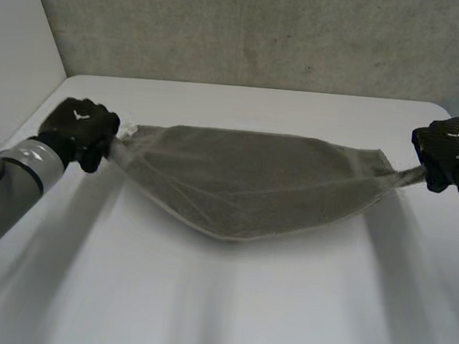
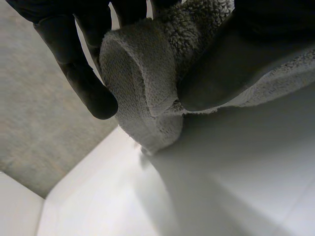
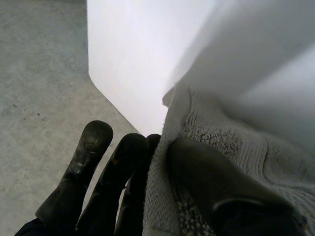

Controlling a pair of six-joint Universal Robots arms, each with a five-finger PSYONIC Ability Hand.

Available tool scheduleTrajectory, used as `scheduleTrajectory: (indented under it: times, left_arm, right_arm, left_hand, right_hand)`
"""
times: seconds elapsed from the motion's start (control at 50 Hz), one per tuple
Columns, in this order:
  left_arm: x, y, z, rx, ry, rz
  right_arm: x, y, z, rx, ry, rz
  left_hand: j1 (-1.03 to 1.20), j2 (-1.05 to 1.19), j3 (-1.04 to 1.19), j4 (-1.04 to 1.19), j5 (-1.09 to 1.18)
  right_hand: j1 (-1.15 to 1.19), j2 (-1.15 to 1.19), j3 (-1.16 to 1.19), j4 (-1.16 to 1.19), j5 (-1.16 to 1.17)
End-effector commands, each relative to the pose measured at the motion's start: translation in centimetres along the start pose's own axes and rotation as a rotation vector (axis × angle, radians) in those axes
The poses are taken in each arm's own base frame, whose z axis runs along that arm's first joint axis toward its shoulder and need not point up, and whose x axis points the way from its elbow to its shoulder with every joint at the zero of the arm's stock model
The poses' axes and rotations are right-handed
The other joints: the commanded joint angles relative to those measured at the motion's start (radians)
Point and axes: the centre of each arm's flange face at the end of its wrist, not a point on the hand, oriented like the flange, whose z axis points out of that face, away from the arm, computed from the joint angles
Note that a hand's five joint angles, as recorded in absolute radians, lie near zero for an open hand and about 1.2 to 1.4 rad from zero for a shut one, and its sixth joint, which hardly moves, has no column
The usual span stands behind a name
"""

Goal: Fold the towel.

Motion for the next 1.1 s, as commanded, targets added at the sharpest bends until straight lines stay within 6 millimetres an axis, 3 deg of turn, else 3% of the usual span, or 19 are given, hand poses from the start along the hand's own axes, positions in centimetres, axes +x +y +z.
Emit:
scheduleTrajectory:
  times: [0.02, 0.1, 0.14, 0.24, 0.42, 0.52, 0.56, 0.64, 0.68, 0.74, 0.84, 0.9, 1.0, 1.1]
  left_arm:
    - [0.3, -1.4, -3.0, -0.012, 0.008, 0.000]
    - [0.3, -1.9, -4.1, -0.020, 0.012, -0.001]
    - [0.3, -2.1, -5.0, -0.041, 0.016, -0.008]
    - [1.0, -1.5, -6.5, -0.100, 0.049, -0.021]
    - [1.2, 0.1, -6.7, -0.155, 0.054, -0.038]
    - [1.5, 1.7, -5.2, -0.201, 0.076, -0.052]
    - [1.6, 2.3, -3.7, -0.211, 0.083, -0.061]
    - [2.0, 3.1, -2.1, -0.229, 0.099, -0.067]
    - [2.1, 3.5, -0.3, -0.231, 0.096, -0.061]
    - [2.2, 3.6, 0.6, -0.230, 0.085, -0.051]
    - [1.9, 4.2, 4.4, -0.236, 0.001, -0.023]
    - [1.7, 4.4, 5.3, -0.234, -0.019, -0.019]
    - [1.9, 4.8, 8.4, -0.210, -0.059, -0.004]
    - [2.1, 5.1, 10.0, -0.192, -0.082, 0.003]
  right_arm:
    - [-0.3, 0.3, -4.2, -0.094, -0.065, -0.155]
    - [0.8, 1.0, -5.4, -0.131, -0.040, -0.232]
    - [2.4, 1.9, -6.3, -0.168, -0.003, -0.289]
    - [3.7, 2.4, -6.8, -0.139, -0.005, -0.300]
    - [3.9, 2.5, -6.2, -0.054, -0.086, -0.204]
    - [3.7, 3.2, -4.3, -0.048, -0.115, -0.096]
    - [3.7, 4.4, -1.7, -0.066, -0.125, -0.057]
    - [3.5, 5.3, 0.3, -0.094, -0.131, -0.035]
    - [2.8, 5.9, 2.1, -0.130, -0.129, -0.027]
    - [2.2, 6.2, 3.1, -0.147, -0.127, -0.026]
    - [0.7, 7.2, 7.3, -0.156, -0.077, -0.011]
    - [0.7, 7.6, 8.2, -0.160, -0.058, -0.005]
    - [-0.3, 7.4, 11.0, -0.126, -0.005, 0.023]
    - [-0.9, 7.3, 12.3, -0.126, 0.042, 0.011]
  left_hand:
    - [-0.061, -0.092, -0.148, -0.128, -0.273]
    - [-0.061, -0.092, -0.148, -0.128, -0.273]
    - [-0.061, -0.092, -0.148, -0.128, -0.273]
    - [-0.061, -0.092, -0.148, -0.128, -0.273]
    - [-0.061, -0.092, -0.148, -0.128, -0.273]
    - [-0.061, -0.092, -0.148, -0.128, -0.273]
    - [-0.061, -0.092, -0.148, -0.128, -0.273]
    - [-0.061, -0.092, -0.148, -0.128, -0.273]
    - [-0.061, -0.092, -0.148, -0.128, -0.273]
    - [-0.061, -0.092, -0.148, -0.128, -0.273]
    - [-0.061, -0.092, -0.148, -0.128, -0.273]
    - [-0.061, -0.092, -0.148, -0.128, -0.273]
    - [-0.061, -0.092, -0.148, -0.128, -0.273]
    - [-0.075, -0.107, -0.162, -0.142, -0.287]
  right_hand:
    - [0.058, 0.073, 0.052, 0.049, 0.048]
    - [0.058, 0.073, 0.052, 0.049, 0.048]
    - [0.058, 0.073, 0.052, 0.049, 0.048]
    - [0.058, 0.073, 0.052, 0.049, 0.048]
    - [0.058, 0.073, 0.052, 0.049, 0.048]
    - [0.058, 0.073, 0.052, 0.049, 0.048]
    - [0.058, 0.073, 0.052, 0.049, 0.048]
    - [0.058, 0.073, 0.052, 0.049, 0.048]
    - [0.058, 0.073, 0.052, 0.049, 0.048]
    - [0.058, 0.073, 0.052, 0.049, 0.048]
    - [0.058, 0.073, 0.052, 0.049, 0.048]
    - [0.058, 0.073, 0.052, 0.049, 0.048]
    - [0.058, 0.073, 0.052, 0.049, 0.048]
    - [0.058, 0.073, 0.052, 0.049, 0.048]
